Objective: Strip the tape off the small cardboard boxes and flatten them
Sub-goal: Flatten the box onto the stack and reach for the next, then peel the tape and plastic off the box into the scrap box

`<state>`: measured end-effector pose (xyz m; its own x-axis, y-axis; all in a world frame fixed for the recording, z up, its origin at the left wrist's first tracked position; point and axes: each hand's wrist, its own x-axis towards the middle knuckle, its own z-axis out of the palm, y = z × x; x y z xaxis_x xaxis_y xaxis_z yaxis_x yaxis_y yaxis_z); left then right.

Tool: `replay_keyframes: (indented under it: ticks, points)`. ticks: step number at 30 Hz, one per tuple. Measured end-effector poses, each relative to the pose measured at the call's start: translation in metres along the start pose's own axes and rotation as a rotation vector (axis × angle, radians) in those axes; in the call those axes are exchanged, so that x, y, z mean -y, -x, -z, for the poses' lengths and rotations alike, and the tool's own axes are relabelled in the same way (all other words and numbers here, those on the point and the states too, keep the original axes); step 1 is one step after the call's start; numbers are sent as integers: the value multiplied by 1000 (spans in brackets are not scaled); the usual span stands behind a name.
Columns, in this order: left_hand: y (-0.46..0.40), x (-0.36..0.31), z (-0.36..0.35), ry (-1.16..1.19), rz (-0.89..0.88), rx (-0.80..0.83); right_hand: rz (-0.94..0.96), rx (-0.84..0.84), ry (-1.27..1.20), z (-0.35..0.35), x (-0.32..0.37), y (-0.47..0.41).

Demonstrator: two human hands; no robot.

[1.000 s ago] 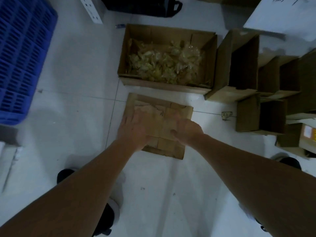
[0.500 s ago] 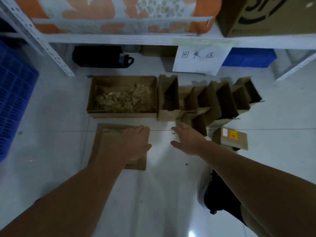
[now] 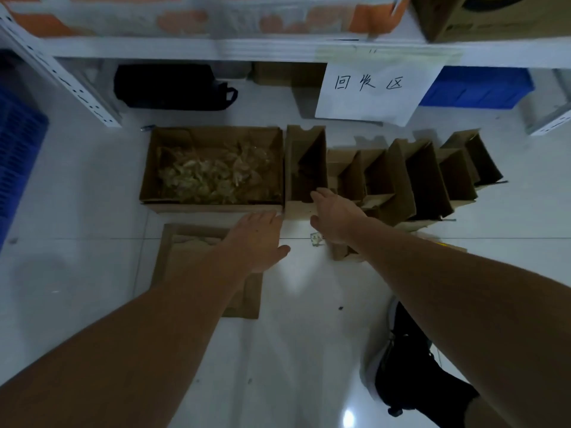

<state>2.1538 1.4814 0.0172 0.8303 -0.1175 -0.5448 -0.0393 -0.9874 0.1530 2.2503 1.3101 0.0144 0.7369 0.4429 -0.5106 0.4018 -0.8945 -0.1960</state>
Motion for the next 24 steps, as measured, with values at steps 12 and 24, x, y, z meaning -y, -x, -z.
replay_keyframes:
  ticks: [12,24]
  points:
    - [-5,8,-7,18,-47,-4,-157,-253,-281,-20,-1,-1]
    - [111,-45,70,173,5,-378,8,-365,-325,45,51,153]
